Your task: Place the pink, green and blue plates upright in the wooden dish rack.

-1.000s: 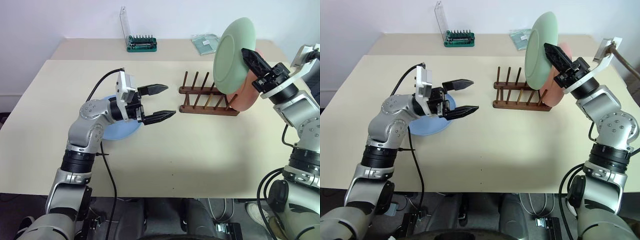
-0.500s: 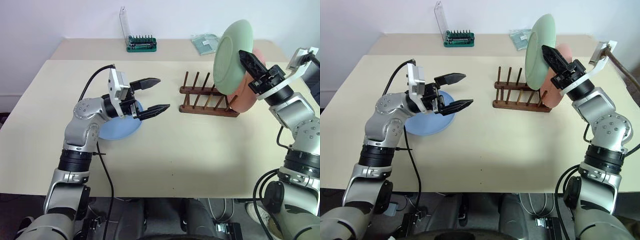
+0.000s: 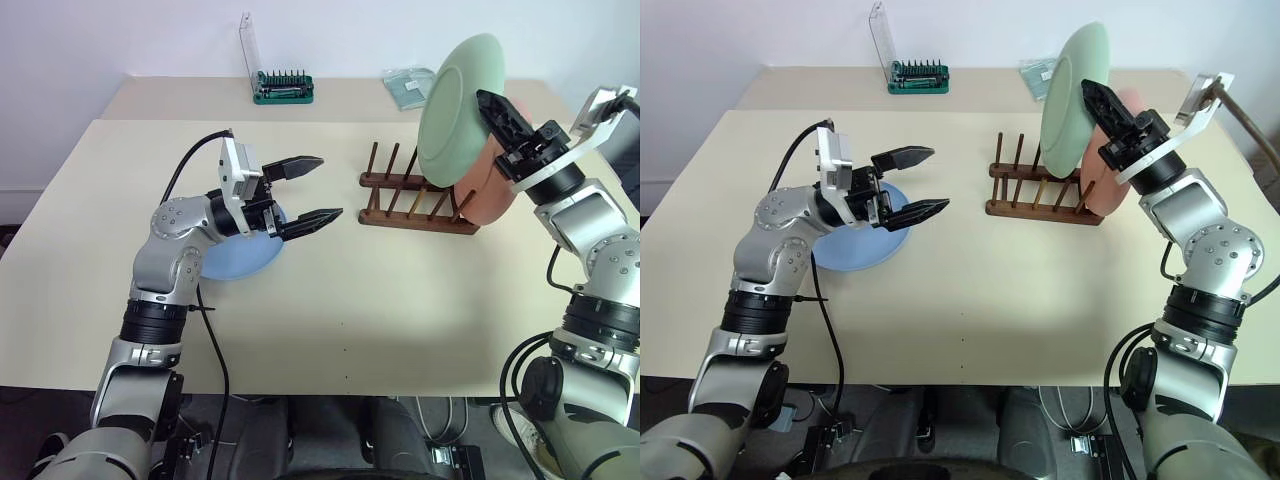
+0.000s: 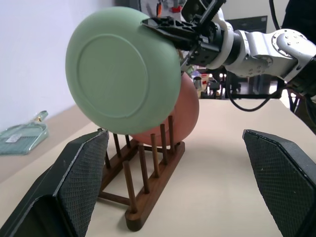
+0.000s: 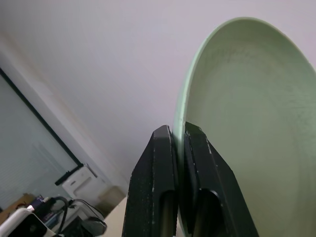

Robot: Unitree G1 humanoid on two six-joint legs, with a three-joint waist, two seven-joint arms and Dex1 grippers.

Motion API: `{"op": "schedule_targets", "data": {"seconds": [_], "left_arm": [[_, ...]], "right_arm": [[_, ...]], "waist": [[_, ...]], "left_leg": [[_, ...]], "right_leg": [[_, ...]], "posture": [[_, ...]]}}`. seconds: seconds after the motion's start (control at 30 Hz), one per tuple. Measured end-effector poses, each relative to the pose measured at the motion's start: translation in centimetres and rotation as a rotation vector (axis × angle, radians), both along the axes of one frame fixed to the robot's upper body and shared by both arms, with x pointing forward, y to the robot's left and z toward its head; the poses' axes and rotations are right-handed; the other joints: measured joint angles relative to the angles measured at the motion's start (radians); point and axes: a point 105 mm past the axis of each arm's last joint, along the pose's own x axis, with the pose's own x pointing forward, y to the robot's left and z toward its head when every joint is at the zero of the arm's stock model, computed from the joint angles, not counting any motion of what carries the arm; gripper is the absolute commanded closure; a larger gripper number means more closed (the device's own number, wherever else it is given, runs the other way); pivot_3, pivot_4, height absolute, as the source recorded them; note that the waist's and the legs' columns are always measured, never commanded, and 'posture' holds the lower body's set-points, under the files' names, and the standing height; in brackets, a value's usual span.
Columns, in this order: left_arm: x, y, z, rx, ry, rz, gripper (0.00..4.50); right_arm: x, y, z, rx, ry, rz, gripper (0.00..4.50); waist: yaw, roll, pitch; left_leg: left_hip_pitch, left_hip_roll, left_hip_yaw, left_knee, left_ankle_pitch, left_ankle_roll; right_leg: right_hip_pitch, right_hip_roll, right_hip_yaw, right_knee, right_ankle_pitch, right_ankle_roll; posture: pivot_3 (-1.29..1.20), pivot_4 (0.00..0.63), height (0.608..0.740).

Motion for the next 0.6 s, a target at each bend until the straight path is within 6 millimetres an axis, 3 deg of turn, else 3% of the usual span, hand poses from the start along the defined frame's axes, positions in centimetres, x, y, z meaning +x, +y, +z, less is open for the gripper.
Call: {"op": "schedule_targets", "data": {"seconds": [0.27,0.37,0.57,0.6], "left_arm": [[0.0,0.0,0.0,0.001,0.002,0.0,0.0],[0.0,0.0,-0.1,0.002,0.003,0.0,0.0],[0.0,-0.1,-0.2,0.006,0.01,-0.002,0.0],[0.0,-0.1,-0.2,0.007,0.015,-0.002,0.0]], "right_arm": [[0.3,-0.2,-1.8,-0.032,0.049,-0.03,4.47],[0.4,-0.3,-2.0,-0.038,0.047,-0.042,3.45],[0.4,-0.4,-1.9,-0.052,0.027,-0.05,0.41],[0.4,-0.3,-2.0,-0.056,0.024,-0.047,0.12]], "waist": [[-0.002,0.0,0.0],[-0.002,0.0,0.0],[-0.002,0.0,0.0],[-0.002,0.0,0.0]], "left_leg": [[0.0,0.0,0.0,0.0,0.0,0.0],[0.0,0.0,0.0,0.0,0.0,0.0],[0.0,0.0,0.0,0.0,0.0,0.0],[0.0,0.0,0.0,0.0,0.0,0.0]], "right_leg": [[0.0,0.0,0.0,0.0,0.0,0.0],[0.0,0.0,0.0,0.0,0.0,0.0],[0.0,0.0,0.0,0.0,0.0,0.0],[0.0,0.0,0.0,0.0,0.0,0.0]], "posture": [[0.0,0.15,0.724],[0.0,0.15,0.724],[0.0,0.15,0.724],[0.0,0.15,0.724]]}}
